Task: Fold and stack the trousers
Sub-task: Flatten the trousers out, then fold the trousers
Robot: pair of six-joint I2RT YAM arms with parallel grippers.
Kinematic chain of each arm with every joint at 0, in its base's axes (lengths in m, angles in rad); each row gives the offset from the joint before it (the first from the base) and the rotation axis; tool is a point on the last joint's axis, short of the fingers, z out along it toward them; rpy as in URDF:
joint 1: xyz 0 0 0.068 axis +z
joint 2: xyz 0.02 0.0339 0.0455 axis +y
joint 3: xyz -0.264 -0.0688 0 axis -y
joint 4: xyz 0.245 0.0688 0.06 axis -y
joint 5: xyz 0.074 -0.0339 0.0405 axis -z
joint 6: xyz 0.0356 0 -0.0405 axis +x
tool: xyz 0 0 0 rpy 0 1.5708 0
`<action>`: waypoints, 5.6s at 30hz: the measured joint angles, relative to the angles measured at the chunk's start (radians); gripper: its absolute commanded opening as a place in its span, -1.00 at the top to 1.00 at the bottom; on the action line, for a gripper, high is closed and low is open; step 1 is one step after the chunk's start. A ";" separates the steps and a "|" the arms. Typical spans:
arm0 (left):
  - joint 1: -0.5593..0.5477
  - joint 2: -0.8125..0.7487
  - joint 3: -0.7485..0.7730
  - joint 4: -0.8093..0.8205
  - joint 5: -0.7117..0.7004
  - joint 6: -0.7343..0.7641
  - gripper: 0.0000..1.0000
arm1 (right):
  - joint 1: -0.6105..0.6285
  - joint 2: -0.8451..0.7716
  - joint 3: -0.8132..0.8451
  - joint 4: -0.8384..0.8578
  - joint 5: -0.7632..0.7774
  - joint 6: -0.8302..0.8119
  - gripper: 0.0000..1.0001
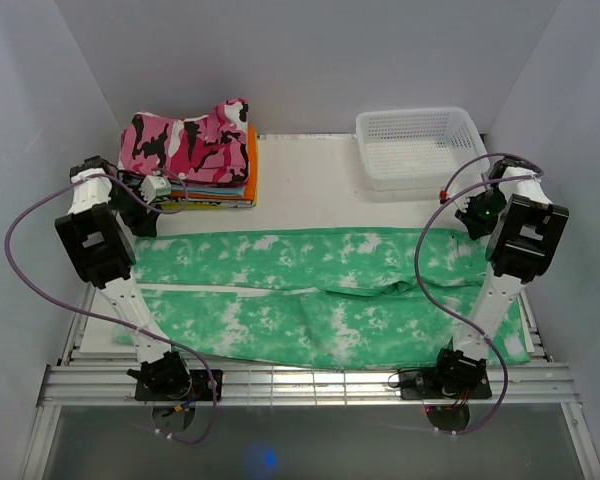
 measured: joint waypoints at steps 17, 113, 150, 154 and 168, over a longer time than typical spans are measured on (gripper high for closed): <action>0.000 0.074 -0.007 -0.021 -0.109 0.146 0.33 | 0.016 -0.015 -0.005 0.010 0.024 -0.012 0.84; 0.337 -0.449 -0.775 0.401 -0.127 -0.290 0.38 | -0.303 -0.710 -0.867 0.073 -0.162 -0.367 0.84; 0.219 -0.467 -0.761 0.272 -0.224 -0.456 0.20 | 0.075 -0.553 -0.659 0.005 -0.076 0.206 -0.11; 0.235 -0.491 -0.745 0.277 -0.259 -0.481 -0.28 | 0.074 -0.516 -0.666 0.042 -0.001 0.242 -0.08; 0.241 -0.378 -0.377 0.314 -0.239 -0.660 -0.17 | 0.070 -0.425 -0.524 0.024 0.090 0.287 -0.08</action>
